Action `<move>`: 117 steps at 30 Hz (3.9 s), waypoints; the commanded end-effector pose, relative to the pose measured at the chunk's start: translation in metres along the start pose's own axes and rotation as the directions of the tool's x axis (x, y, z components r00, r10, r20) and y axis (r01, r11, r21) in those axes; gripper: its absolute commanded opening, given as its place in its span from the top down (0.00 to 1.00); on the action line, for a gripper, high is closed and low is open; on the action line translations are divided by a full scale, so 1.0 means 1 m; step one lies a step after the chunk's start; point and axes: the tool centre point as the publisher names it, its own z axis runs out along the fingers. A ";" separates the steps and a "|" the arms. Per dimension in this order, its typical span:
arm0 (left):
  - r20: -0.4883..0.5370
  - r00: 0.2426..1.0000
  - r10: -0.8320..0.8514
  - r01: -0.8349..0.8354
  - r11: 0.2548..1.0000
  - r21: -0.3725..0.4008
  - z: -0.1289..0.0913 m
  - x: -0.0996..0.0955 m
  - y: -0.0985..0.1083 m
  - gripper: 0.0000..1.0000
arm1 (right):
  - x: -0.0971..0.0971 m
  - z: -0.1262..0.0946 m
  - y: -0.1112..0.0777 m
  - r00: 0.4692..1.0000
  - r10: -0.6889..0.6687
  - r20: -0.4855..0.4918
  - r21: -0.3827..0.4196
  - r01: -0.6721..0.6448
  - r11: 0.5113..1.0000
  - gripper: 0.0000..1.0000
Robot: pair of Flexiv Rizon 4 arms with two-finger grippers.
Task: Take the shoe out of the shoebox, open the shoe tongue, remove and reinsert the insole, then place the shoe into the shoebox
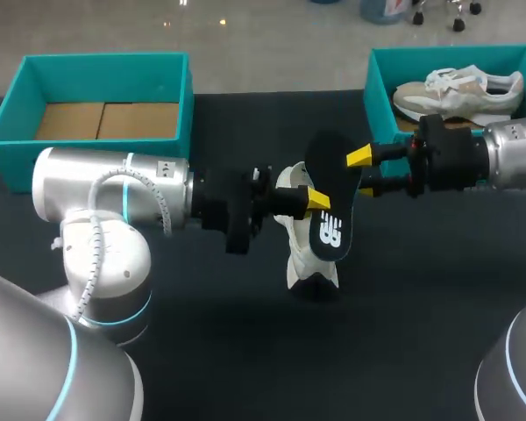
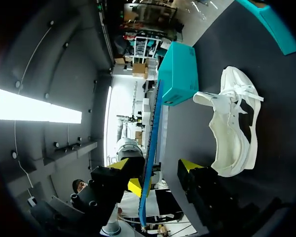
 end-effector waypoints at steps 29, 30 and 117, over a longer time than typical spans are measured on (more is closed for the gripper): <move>-0.271 0.957 -0.108 0.092 0.993 -0.068 -0.025 -0.009 0.005 0.00 | -0.030 -0.001 0.011 0.997 0.039 0.062 -0.003 -0.039 0.999 1.00; -0.312 0.943 -0.118 0.103 0.993 -0.064 -0.026 -0.009 0.005 0.00 | -0.031 0.000 0.011 0.997 0.040 0.063 0.000 -0.040 0.999 1.00; -0.993 0.118 -0.006 -0.024 1.000 -0.009 -0.021 -0.036 0.058 0.00 | -0.057 0.020 -0.002 0.993 0.052 0.105 0.110 -0.064 0.992 1.00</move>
